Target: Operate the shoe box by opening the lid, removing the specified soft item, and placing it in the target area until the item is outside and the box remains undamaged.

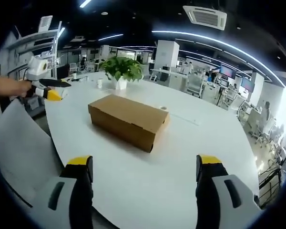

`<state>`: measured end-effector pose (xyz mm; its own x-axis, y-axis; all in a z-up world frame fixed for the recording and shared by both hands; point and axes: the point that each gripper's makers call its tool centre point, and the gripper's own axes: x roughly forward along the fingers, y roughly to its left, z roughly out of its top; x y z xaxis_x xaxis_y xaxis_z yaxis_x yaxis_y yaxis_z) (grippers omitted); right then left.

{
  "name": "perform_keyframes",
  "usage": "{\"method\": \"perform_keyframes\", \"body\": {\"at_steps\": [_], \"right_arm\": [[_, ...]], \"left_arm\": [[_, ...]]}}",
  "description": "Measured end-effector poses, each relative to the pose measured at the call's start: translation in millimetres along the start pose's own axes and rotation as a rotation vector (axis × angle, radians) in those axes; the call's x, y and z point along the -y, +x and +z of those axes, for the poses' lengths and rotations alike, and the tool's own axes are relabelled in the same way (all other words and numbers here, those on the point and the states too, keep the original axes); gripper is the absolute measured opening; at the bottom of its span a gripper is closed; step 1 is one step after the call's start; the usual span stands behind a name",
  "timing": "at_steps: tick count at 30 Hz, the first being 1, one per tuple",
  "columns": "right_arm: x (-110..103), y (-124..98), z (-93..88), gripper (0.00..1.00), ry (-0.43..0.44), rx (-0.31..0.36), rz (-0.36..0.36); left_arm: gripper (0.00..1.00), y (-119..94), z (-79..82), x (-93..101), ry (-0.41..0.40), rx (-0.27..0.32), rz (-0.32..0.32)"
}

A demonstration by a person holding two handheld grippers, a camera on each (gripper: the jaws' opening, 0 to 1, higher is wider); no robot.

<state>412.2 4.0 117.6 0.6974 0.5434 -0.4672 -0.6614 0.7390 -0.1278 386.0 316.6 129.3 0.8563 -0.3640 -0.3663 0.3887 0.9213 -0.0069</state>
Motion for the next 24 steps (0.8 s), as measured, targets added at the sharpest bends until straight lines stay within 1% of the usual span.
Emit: {"method": "perform_keyframes", "body": {"at_steps": [3,8,10,15,19,24], "right_arm": [[6,11,0.8,0.84,0.000,0.003,0.013],[15,29,-2.6,0.84,-0.007,-0.006,0.036],[18,35,-4.0,0.83,-0.020,-0.010,0.045],[24,49,-1.0,0.81,-0.024,-0.005,0.063],[28,58,1.3,0.79,-0.036,-0.003,0.075],[30,68,-0.1,0.78,-0.043,-0.015,0.093]], "left_arm": [[0.91,10,-3.6,-5.1,0.004,-0.012,-0.007],[0.90,22,-14.0,-11.2,0.010,-0.041,-0.015],[0.90,26,-17.6,-14.2,0.008,-0.044,-0.016],[0.89,37,-26.5,-19.9,0.001,-0.065,-0.014],[0.88,47,-29.2,-21.3,0.009,-0.074,-0.018],[0.87,57,-30.4,-24.3,0.008,-0.086,-0.021]]}}
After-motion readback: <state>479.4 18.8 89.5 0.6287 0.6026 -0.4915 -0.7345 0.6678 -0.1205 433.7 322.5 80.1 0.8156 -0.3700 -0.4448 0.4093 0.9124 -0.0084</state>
